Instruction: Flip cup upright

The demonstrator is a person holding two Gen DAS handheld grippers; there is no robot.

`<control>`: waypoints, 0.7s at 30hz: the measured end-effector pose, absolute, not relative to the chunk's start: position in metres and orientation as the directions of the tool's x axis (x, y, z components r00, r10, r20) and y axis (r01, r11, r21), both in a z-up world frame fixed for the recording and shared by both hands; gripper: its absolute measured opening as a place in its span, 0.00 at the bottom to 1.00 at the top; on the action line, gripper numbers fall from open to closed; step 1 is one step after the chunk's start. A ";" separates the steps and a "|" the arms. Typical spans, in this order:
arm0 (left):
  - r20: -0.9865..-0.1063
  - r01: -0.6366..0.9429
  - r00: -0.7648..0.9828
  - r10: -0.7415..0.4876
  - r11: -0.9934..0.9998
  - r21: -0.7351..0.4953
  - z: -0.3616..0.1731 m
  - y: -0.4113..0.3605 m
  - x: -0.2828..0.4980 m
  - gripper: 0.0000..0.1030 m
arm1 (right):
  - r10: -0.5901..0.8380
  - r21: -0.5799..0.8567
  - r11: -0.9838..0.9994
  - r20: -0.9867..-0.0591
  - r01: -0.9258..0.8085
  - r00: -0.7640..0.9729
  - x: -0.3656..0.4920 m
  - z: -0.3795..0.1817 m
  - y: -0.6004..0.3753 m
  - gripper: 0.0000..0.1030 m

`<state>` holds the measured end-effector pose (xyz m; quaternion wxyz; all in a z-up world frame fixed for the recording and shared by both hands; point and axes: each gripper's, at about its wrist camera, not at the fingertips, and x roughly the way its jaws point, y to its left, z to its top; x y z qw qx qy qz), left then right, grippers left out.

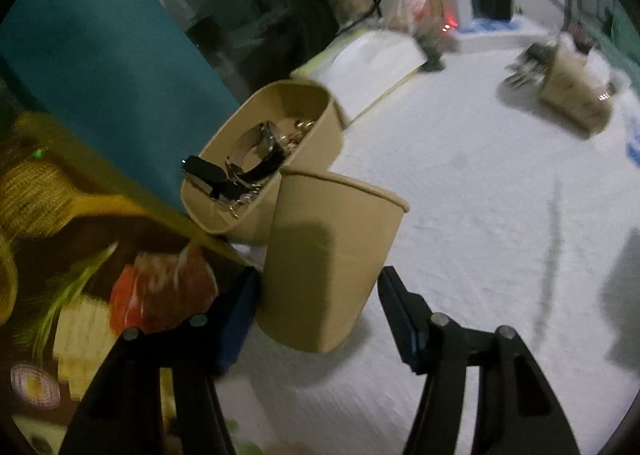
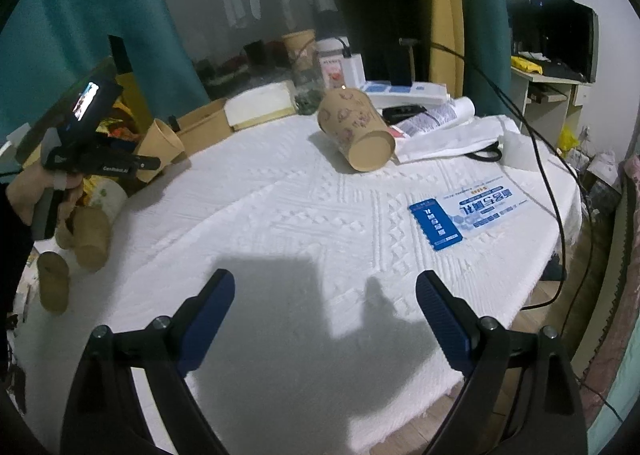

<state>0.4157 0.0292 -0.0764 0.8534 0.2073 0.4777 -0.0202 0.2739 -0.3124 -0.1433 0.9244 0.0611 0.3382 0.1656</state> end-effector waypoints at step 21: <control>-0.758 -0.133 0.478 -0.444 0.816 -0.562 -0.098 -0.016 0.147 0.60 | 0.500 0.307 0.866 -0.539 -0.395 0.678 0.155 -0.144 -0.310 0.88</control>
